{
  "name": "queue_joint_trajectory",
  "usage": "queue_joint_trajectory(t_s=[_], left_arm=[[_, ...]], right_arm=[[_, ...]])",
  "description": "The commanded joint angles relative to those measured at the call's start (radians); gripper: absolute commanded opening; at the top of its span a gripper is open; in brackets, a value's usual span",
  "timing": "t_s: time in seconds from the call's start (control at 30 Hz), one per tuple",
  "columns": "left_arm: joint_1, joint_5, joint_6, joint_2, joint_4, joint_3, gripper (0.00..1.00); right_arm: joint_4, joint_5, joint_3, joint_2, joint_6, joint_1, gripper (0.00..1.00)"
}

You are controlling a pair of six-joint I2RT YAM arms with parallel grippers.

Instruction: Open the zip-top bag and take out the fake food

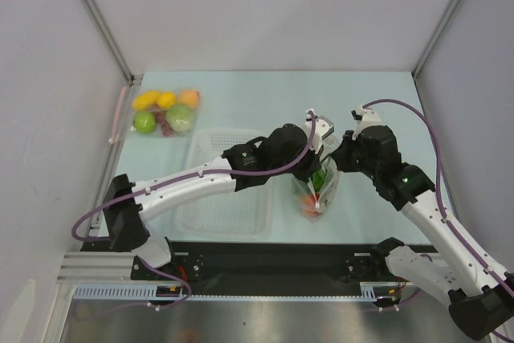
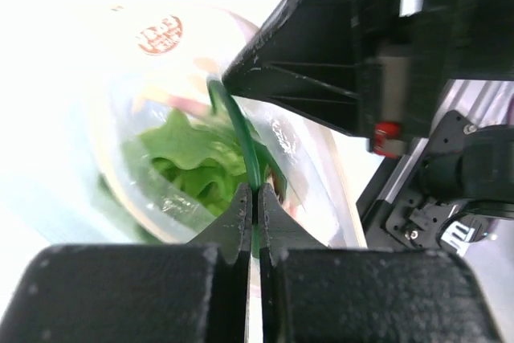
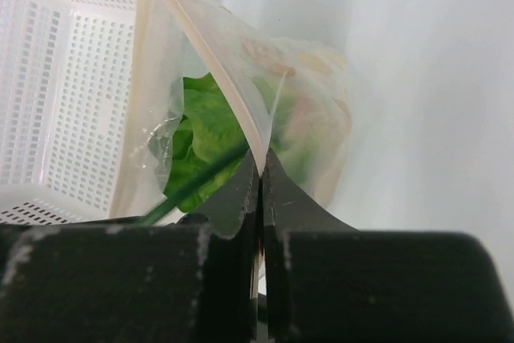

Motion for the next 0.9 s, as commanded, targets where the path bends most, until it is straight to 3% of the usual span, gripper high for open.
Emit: queue_joint_trajectory(t_s=[0.0,0.4,0.87], left_arm=[[-0.005,-0.025,0.014,-0.078,0.022,0.024,0.0],[0.006,-0.068,0.041,-0.219,0.04,0.024,0.0],[0.055,-0.067,0.077,-0.314,0.048,0.124,0.0]], right_arm=[[0.008,-0.002,-0.004,-0.007,-0.001,-0.005,0.0],[-0.001,0.007,-0.004,-0.008,-0.006,-0.016,0.0],[-0.005,0.014,-0.005,-0.011,-0.006,-0.02,0.0]])
